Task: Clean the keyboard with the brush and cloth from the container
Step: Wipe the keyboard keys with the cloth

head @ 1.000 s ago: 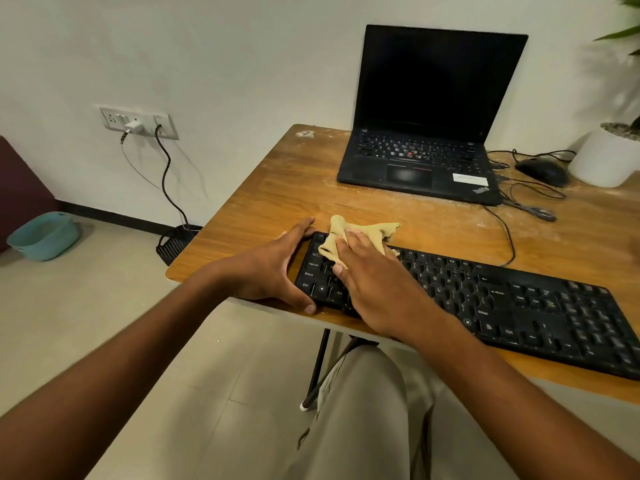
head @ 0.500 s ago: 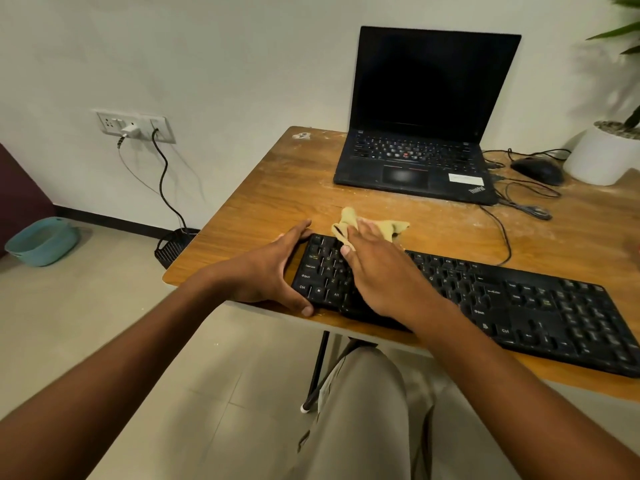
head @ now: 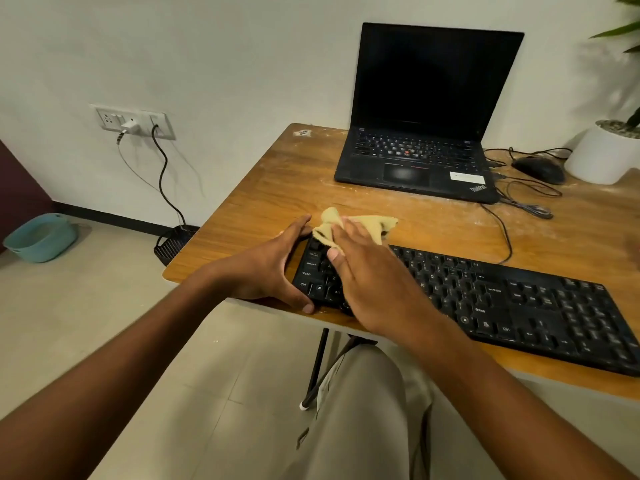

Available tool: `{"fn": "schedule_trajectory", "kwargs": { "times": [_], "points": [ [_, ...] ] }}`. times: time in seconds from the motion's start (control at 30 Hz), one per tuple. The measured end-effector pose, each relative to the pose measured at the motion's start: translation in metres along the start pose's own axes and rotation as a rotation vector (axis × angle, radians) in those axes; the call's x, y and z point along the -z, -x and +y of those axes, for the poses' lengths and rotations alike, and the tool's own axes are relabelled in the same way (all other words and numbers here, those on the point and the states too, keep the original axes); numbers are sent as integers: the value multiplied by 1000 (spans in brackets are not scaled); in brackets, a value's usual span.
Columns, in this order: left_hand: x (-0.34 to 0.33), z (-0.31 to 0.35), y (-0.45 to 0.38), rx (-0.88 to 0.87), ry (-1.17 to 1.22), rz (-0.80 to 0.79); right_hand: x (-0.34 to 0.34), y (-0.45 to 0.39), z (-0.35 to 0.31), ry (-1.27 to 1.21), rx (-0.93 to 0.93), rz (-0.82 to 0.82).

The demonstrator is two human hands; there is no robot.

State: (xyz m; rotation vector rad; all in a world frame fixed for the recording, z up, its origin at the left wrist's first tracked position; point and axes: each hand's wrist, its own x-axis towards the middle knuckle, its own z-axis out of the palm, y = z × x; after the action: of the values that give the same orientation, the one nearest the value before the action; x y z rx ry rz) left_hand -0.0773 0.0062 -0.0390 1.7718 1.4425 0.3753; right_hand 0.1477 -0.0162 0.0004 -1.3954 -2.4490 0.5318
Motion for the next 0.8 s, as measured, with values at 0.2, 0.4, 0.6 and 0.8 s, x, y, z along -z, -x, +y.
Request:
{"fn": "schedule_trajectory", "kwargs": {
  "times": [0.2,0.4,0.6,0.8],
  "points": [
    [-1,0,-1,2,-10,2,-27,-28,0,124,7,-42],
    [-1,0,-2,-18,-29,15,-30,9,-20,113,214,-173],
    [-1,-1,-1,-19,-14,24,0,26,-9,-98,127,-140],
    [0,1,0,0,0,4,-16,-1,19,163,-82,8]
  ]
}}
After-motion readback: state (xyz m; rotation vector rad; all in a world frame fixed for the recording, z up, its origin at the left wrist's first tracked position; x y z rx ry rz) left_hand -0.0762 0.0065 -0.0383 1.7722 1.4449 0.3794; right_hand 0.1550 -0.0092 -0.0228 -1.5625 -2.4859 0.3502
